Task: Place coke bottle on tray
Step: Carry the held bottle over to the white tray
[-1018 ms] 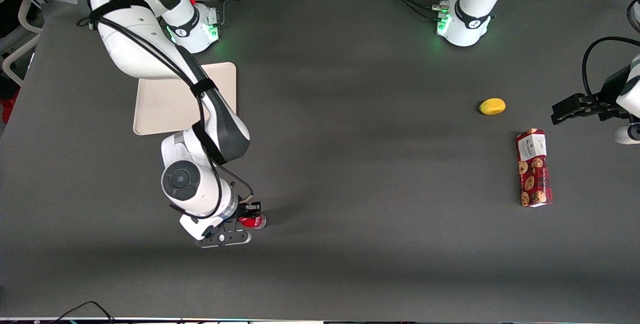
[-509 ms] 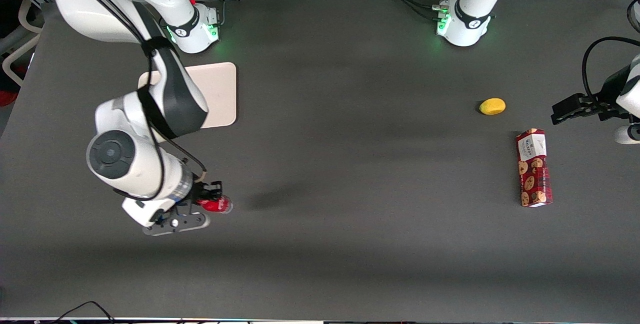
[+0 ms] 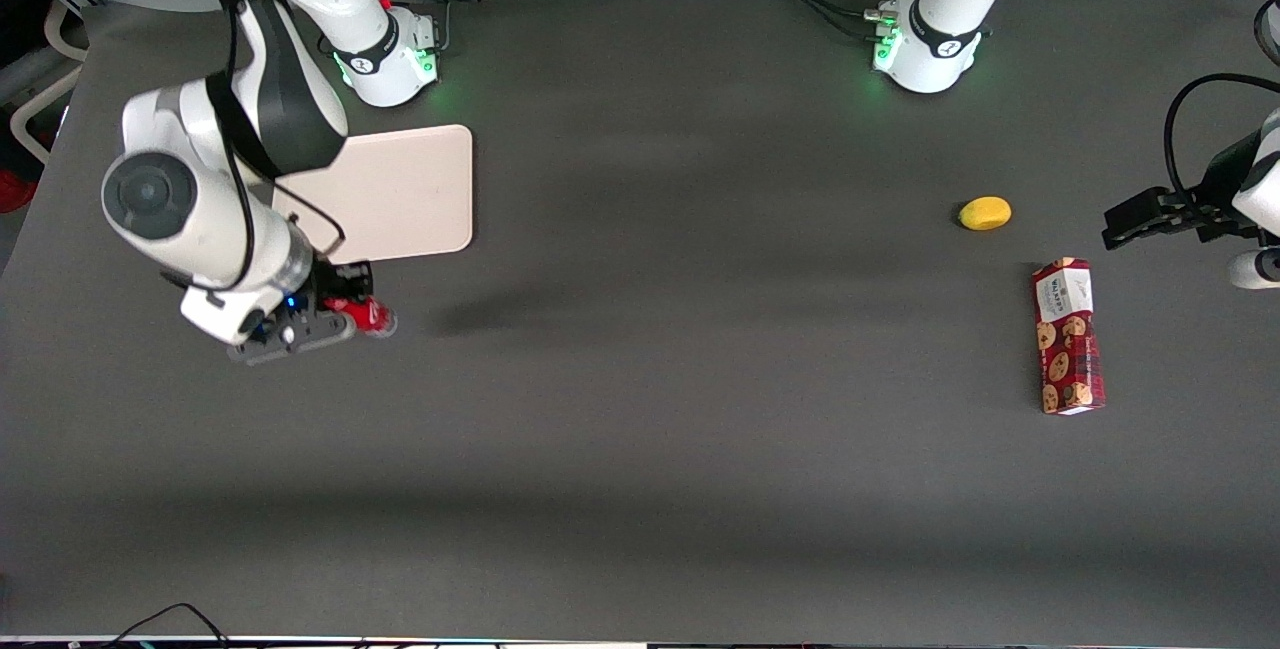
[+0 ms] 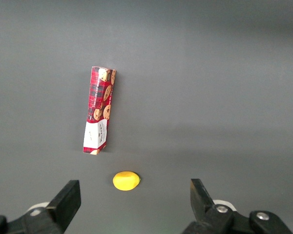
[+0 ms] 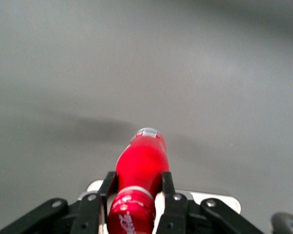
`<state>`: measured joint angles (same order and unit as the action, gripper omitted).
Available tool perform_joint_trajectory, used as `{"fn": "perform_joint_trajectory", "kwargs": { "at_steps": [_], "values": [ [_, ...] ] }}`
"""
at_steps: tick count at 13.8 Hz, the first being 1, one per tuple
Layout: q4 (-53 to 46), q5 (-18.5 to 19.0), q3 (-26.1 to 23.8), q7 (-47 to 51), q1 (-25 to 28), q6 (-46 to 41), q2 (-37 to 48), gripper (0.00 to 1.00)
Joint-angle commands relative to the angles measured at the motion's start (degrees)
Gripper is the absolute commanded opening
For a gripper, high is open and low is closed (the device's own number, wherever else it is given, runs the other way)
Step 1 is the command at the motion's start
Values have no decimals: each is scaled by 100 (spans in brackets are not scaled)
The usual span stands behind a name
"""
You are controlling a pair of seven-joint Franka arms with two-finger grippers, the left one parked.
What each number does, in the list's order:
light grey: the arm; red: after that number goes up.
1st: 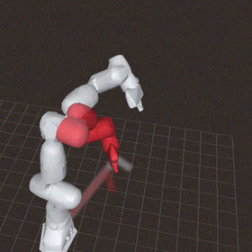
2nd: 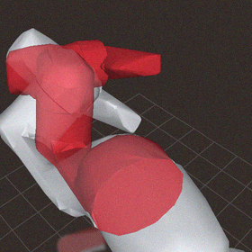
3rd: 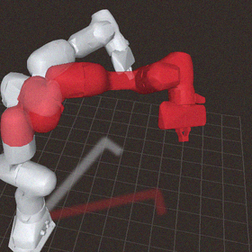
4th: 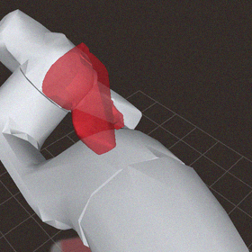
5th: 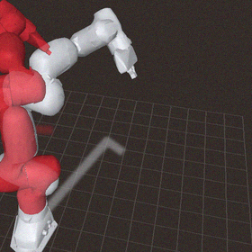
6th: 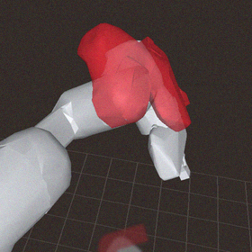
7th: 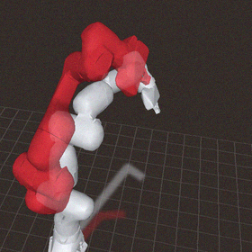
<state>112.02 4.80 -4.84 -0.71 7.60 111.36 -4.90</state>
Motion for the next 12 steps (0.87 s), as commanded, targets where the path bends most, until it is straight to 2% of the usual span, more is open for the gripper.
{"fn": "perform_joint_trajectory", "kwargs": {
  "at_steps": [1, 5, 7, 10, 12],
  "values": [
    [2285, -31, 342, -508, -84, 843, 1656, 0],
    [3500, -22, 1071, -1298, -180, 1239, 2475, 0],
    [3677, -14, 1510, -2053, -285, 1222, 2626, 0],
    [3993, 56, 1959, -2626, -488, 1195, 2836, 0],
    [4056, 380, 2407, -3013, -584, 1204, 2872, 0]
  ]
}}
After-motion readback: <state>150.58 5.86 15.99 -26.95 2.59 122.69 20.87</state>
